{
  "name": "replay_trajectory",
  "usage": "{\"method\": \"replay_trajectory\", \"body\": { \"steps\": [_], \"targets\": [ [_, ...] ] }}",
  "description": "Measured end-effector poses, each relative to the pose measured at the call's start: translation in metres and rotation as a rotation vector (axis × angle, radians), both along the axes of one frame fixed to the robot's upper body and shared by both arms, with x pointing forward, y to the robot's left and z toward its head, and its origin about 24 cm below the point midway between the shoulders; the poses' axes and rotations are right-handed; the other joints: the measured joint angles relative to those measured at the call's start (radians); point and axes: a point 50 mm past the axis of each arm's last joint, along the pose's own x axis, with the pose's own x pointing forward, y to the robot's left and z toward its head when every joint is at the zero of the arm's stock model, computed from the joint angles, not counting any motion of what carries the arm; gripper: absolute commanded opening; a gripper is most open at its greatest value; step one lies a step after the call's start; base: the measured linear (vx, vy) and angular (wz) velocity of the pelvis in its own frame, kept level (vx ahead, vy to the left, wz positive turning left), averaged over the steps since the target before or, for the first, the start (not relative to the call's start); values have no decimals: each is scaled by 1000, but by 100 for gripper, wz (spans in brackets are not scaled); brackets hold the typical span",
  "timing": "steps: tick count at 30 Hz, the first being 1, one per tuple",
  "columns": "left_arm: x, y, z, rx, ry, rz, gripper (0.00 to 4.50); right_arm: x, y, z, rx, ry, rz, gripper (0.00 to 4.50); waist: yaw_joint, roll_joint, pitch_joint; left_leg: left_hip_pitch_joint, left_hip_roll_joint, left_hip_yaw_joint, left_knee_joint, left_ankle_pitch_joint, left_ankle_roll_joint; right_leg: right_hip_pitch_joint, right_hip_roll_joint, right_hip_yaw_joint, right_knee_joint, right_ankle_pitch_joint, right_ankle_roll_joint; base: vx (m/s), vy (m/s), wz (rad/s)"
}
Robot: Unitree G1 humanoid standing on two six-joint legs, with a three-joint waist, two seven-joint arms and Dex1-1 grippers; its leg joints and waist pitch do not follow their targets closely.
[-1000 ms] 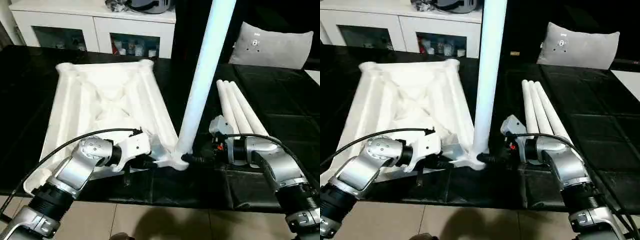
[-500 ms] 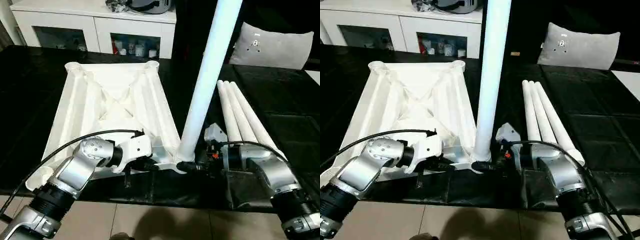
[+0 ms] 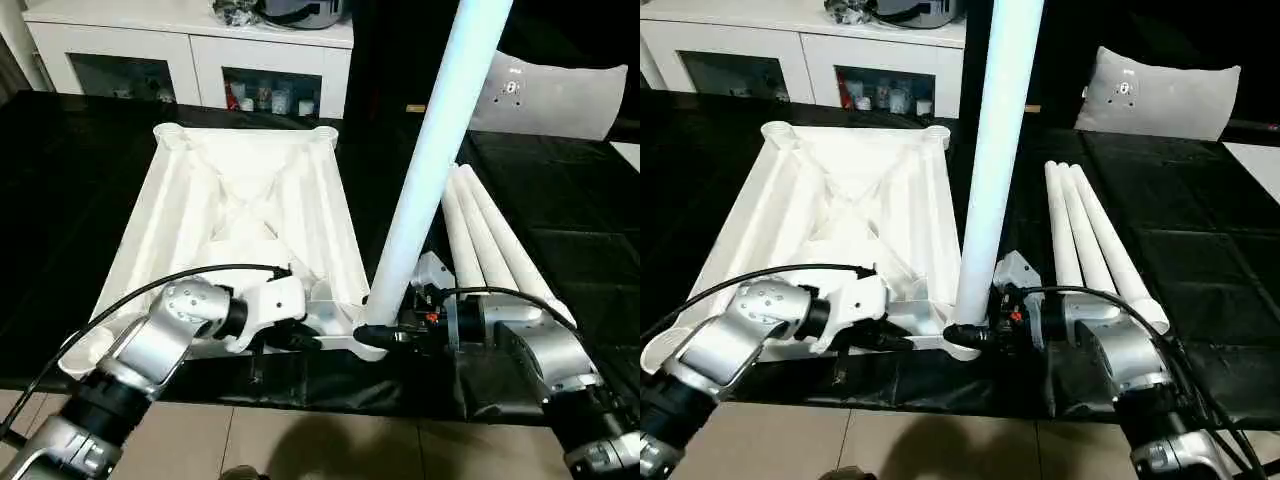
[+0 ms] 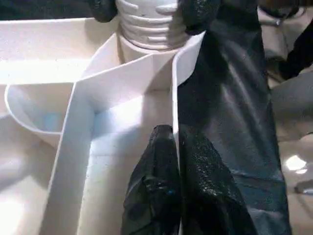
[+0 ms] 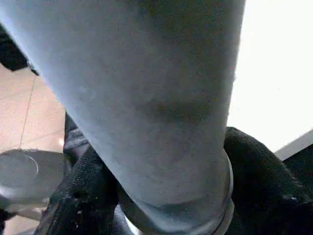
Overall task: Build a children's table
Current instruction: Rotate leg to tighten
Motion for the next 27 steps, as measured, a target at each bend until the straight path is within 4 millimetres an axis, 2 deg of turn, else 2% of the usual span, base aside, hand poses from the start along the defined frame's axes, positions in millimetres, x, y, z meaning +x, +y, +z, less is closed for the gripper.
{"method": "replay_trajectory", "body": {
  "steps": [4, 7, 8, 11, 16, 17, 20, 23, 25, 27],
  "targets": [
    [2, -4, -2, -27, 21, 98, 0, 4, 4, -1, 8, 3, -103, 272, -9, 0, 0, 1, 0, 0, 1, 0, 0, 0, 0, 0, 1, 1, -1, 0, 0, 0],
    [10, -13, -5, -63, 15, 266, 0, 16, 12, -6, 34, -4, -320, 272, -32, -1, 0, 3, 0, 0, 1, 1, -1, -1, 0, 2, 3, 3, -1, 0, 0, 0],
    [14, -19, -6, -73, 8, 352, 0, 25, 17, -5, 40, -9, -431, 272, -43, 4, 1, 3, 0, 0, 2, 1, -1, -2, 0, 2, 3, 4, -2, 0, 0, 0],
    [20, -34, -5, -89, 0, 483, 0, 39, 25, -4, 38, -12, -603, 272, -57, 6, 1, 3, 0, 0, 1, 1, -2, -4, 0, 2, 2, 5, -1, 0, 0, 0],
    [22, -50, -4, -83, -31, 560, 0, 47, 29, -3, 42, -32, -733, 272, -53, 6, 1, 1, 0, 0, -4, 1, -1, -5, 0, 1, -2, 2, 3, 0, 0, 0],
    [22, -51, -4, -82, -37, 561, 0, 47, 29, -3, 41, -40, -732, 342, -50, 6, 2, 0, 0, 0, -5, 0, -1, -5, 0, 0, -2, 2, 3, 0, 0, 0],
    [23, -52, -3, -75, -54, 554, 0, 47, 29, -2, 37, -56, -710, 348, -44, 6, 2, 0, 0, 0, -5, 0, 0, -5, 0, 0, -3, 1, 3, 0, 0, 0],
    [23, -49, -3, -62, -82, 536, 0, 45, 25, -3, 28, -79, -687, 389, -43, 6, 2, 0, 0, 0, -5, 0, 0, -5, 0, 0, -3, 2, 3, 0, 0, 0],
    [23, -46, -3, -51, -99, 520, 0, 44, 22, -2, 33, -88, -663, 395, -41, 6, 2, 0, 0, 0, -4, 0, -1, -5, 0, 0, -3, 2, 3, 0, 0, 0],
    [23, -40, -3, -34, -121, 486, 0, 42, 17, -1, 23, -106, -603, 429, -37, 6, 2, 0, 0, 0, -4, 0, -1, -5, 0, 0, -2, 3, 3, 0, 0, 0]
  ]
}}
